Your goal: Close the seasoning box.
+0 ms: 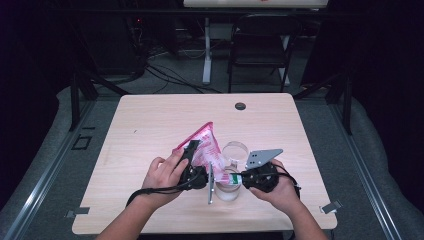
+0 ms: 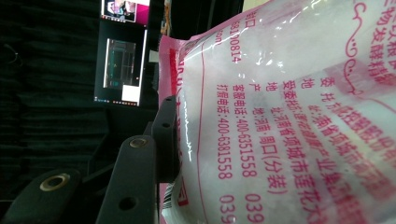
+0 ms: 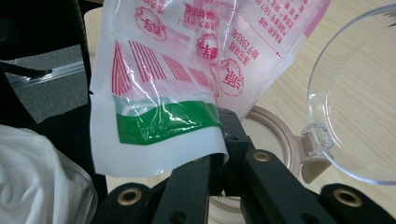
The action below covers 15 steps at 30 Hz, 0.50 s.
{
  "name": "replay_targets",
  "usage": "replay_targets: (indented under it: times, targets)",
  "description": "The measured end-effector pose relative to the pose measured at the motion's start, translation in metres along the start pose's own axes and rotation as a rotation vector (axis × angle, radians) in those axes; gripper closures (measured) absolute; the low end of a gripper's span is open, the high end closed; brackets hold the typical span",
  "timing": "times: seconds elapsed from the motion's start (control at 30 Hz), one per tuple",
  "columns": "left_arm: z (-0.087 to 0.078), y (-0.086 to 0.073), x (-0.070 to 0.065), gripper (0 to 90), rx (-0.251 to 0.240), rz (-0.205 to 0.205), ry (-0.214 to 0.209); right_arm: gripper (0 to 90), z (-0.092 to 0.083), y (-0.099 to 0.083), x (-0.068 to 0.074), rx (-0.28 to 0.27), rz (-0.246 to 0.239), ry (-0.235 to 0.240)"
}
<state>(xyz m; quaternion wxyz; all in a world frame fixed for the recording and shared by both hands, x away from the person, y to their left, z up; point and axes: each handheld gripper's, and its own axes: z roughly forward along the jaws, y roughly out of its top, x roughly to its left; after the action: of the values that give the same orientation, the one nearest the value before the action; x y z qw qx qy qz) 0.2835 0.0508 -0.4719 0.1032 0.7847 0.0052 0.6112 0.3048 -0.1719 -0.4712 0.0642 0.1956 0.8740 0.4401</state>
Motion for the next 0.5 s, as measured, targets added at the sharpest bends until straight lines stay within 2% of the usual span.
replay_targets:
  times: [0.5]
  targets:
    - [0.0006, 0.0017, 0.0000, 61.1, -0.011, -0.001, 0.006, 90.0, -0.0010, -0.0009, -0.0013, -0.003, 0.007, -0.007]
